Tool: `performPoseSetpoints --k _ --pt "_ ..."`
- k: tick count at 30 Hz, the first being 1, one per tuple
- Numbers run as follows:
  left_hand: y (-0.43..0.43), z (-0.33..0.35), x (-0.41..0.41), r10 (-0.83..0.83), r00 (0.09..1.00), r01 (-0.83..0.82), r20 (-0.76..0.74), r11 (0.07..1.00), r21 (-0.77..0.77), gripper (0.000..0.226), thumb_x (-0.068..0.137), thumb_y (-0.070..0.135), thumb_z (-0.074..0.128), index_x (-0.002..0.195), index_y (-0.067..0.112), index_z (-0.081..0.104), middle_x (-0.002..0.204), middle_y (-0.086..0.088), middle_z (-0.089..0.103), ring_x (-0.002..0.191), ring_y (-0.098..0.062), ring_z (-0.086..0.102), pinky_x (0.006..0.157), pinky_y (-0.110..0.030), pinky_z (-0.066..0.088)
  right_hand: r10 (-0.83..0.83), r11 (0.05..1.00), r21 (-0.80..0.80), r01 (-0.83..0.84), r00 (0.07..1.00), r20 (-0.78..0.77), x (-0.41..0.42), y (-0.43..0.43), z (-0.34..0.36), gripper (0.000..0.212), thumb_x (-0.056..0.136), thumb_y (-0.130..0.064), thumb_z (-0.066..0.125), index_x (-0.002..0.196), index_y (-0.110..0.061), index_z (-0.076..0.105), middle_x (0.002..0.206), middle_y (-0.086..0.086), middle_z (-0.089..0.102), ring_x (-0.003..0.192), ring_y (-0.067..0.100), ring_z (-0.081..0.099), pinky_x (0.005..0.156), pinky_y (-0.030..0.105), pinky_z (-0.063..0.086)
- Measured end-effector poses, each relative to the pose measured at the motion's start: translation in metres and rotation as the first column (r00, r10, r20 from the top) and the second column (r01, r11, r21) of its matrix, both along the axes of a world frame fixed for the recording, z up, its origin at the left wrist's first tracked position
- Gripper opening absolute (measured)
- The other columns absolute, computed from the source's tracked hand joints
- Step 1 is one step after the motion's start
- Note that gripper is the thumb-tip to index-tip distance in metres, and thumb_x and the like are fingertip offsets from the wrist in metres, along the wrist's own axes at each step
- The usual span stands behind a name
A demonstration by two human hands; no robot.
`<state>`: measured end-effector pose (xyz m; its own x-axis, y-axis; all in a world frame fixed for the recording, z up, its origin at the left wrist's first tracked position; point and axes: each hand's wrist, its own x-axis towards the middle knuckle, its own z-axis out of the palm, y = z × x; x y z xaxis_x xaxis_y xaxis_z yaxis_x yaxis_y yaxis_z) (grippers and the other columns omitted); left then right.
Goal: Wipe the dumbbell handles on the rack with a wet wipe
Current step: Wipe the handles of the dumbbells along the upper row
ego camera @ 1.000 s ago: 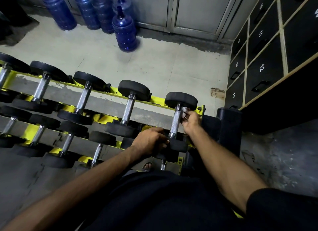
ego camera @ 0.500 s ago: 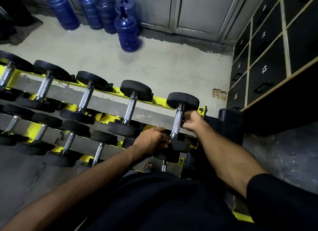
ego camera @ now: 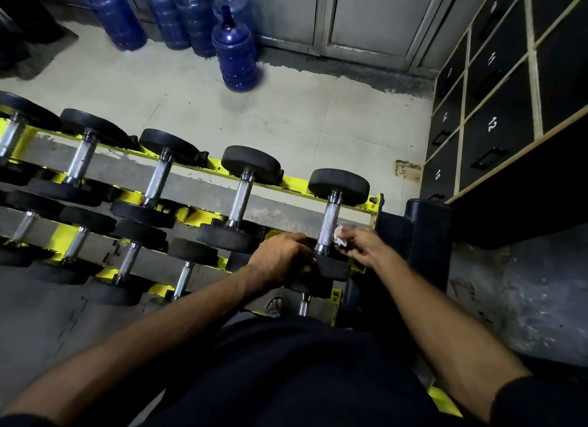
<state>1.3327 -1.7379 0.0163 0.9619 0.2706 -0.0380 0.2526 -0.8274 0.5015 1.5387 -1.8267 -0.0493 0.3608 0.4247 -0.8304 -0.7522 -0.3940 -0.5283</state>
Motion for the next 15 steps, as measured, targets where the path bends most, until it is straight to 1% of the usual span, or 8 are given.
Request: performPoseSetpoints --k 1,4,5,8,11,12,13,15 --pt "0.000 0.001 0.000 -0.001 1.000 0.001 -0.001 1.000 0.000 0.016 0.083 0.023 0.077 0.098 0.026 0.078 0.099 0.006 0.066 0.084 -0.014 0.065 0.064 -0.018 0.043 -0.019 1.000 0.016 0.019 0.999 0.028 0.003 0.005 0.001 0.021 0.091 0.012 0.054 0.087 -0.007 0.061 0.084 0.010 0.064 0.075 0.020 0.061 0.062 0.033 0.054" --pt "0.000 0.000 0.000 0.005 1.000 -0.005 -0.009 1.000 -0.007 0.017 0.083 0.025 0.078 0.100 0.023 0.077 0.100 0.005 0.066 0.087 -0.014 0.064 0.067 -0.018 0.039 -0.195 0.972 0.120 0.200 0.979 -0.057 0.018 0.029 0.002 0.025 0.094 0.013 0.046 0.090 -0.006 0.062 0.090 0.010 0.065 0.080 0.019 0.060 0.086 0.038 0.054" --pt "0.000 0.000 0.000 0.010 1.000 -0.011 -0.015 1.000 -0.013 0.018 0.084 0.026 0.077 0.101 0.023 0.077 0.102 0.005 0.066 0.088 -0.014 0.064 0.068 -0.019 0.040 -0.219 0.965 0.127 0.229 0.972 -0.089 0.021 0.035 0.002 0.024 0.095 0.011 0.045 0.090 -0.006 0.061 0.089 0.010 0.064 0.078 0.018 0.059 0.086 0.037 0.054" --pt "0.000 -0.001 0.000 0.013 1.000 -0.013 -0.017 1.000 -0.006 0.018 0.084 0.027 0.076 0.102 0.023 0.077 0.103 0.005 0.066 0.089 -0.014 0.064 0.069 -0.020 0.042 -0.099 0.991 0.083 0.105 0.993 -0.068 0.015 0.027 0.006 0.020 0.097 0.006 0.047 0.089 -0.006 0.061 0.084 0.009 0.064 0.074 0.018 0.059 0.073 0.036 0.053" --pt "0.000 -0.002 0.000 0.012 1.000 -0.012 -0.018 1.000 0.003 0.018 0.082 0.028 0.077 0.100 0.027 0.077 0.099 0.007 0.065 0.085 -0.014 0.064 0.067 -0.027 0.053 0.153 0.988 -0.025 -0.155 0.986 -0.062 0.003 -0.003 0.012 0.020 0.095 0.010 0.048 0.088 -0.003 0.061 0.084 0.012 0.061 0.075 0.021 0.058 0.083 0.038 0.053" --pt "0.001 -0.003 0.000 0.014 1.000 -0.013 -0.019 1.000 0.005 0.018 0.082 0.028 0.078 0.100 0.028 0.077 0.099 0.007 0.065 0.085 -0.014 0.064 0.066 -0.029 0.055 0.185 0.981 -0.047 -0.188 0.981 -0.063 0.000 -0.008 0.015 0.019 0.093 0.012 0.050 0.089 -0.002 0.061 0.085 0.013 0.061 0.077 0.022 0.059 0.087 0.039 0.053" --pt "0.001 -0.003 -0.001 0.016 1.000 -0.016 -0.018 1.000 0.010 0.018 0.081 0.028 0.079 0.099 0.028 0.077 0.098 0.008 0.065 0.084 -0.013 0.064 0.066 -0.030 0.056 0.175 0.983 -0.046 -0.177 0.984 -0.042 -0.001 -0.009 0.016 0.019 0.093 0.014 0.050 0.089 -0.001 0.061 0.085 0.013 0.061 0.079 0.022 0.059 0.089 0.040 0.053" --pt "0.000 -0.003 0.000 0.017 1.000 -0.017 -0.011 1.000 0.017 0.018 0.082 0.027 0.079 0.100 0.028 0.077 0.098 0.008 0.065 0.084 -0.012 0.064 0.066 -0.026 0.053 0.055 0.999 0.001 -0.055 0.998 0.040 0.001 0.005 0.016 0.022 0.094 0.014 0.048 0.085 -0.003 0.058 0.082 0.011 0.058 0.077 0.019 0.055 0.087 0.036 0.051"
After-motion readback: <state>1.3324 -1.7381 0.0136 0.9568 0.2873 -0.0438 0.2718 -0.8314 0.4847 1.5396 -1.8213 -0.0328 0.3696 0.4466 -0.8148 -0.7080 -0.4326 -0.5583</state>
